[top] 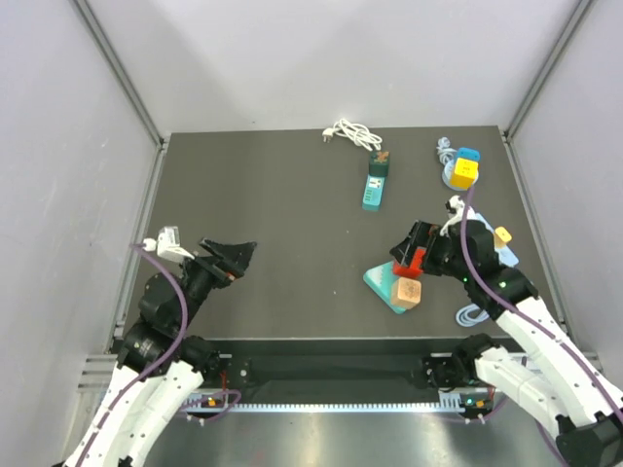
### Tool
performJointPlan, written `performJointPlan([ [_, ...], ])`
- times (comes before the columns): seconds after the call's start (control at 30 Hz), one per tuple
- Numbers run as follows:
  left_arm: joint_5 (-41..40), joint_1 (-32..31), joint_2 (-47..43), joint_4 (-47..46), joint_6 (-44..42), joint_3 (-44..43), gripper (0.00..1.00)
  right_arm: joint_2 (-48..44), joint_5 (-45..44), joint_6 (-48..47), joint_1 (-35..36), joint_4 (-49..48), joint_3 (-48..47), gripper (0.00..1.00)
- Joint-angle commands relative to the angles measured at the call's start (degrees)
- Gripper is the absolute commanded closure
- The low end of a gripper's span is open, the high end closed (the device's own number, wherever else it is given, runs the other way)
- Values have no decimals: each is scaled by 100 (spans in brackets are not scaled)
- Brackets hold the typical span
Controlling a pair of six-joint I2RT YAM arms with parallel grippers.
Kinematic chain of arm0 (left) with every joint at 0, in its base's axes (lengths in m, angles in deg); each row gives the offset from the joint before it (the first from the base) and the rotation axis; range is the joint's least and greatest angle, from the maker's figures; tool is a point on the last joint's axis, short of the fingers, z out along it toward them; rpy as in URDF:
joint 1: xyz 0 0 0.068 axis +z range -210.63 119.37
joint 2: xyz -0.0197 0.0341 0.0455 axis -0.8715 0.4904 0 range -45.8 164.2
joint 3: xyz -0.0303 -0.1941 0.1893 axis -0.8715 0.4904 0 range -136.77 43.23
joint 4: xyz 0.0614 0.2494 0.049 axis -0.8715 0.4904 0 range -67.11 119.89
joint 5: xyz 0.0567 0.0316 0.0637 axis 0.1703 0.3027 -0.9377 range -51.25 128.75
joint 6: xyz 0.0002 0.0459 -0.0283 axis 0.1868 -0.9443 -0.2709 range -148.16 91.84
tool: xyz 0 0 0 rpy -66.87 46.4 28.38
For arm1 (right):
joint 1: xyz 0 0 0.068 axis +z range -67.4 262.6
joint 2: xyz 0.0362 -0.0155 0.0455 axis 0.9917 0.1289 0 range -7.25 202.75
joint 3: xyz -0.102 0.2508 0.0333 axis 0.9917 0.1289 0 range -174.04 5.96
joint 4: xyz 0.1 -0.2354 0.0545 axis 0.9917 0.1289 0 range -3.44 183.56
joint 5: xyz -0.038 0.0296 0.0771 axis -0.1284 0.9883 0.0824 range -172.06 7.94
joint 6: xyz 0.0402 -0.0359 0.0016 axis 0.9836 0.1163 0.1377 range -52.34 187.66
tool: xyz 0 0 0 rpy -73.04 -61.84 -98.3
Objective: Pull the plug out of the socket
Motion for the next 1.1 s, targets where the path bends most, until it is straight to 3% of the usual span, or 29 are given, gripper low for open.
performJointPlan([
  [0.0,-640,27,360,1280,-45,-437,2,353,-808,-472,-67,1268,-513,0],
  [0.1,179,18,431,964,-627,-464,2,478,-563,-674,-67,1400,-707,0],
  [0.3,827,18,351,52,-497,-52,2,-31,-728,-552,-137,1576,-611,0],
  [0.5,2707,-34,2168,-1240,161,370,7,55,-738,-551,-208,2024,-724,0],
  [0.6,2659,-567,3100,-2312,338,397,8,187,-536,-560,-208,2034,-751,0],
  [0.7,2097,-1201,3979,-2649,57,4,7,345,-360,-525,-208,1998,-716,0],
  [0.9,2527,-1668,6018,-4815,698,-129,11,636,-526,-420,-208,2297,-848,0],
  [1.07,2421,-2152,7556,-5443,943,-805,12,513,-527,-262,-208,2271,-787,0],
])
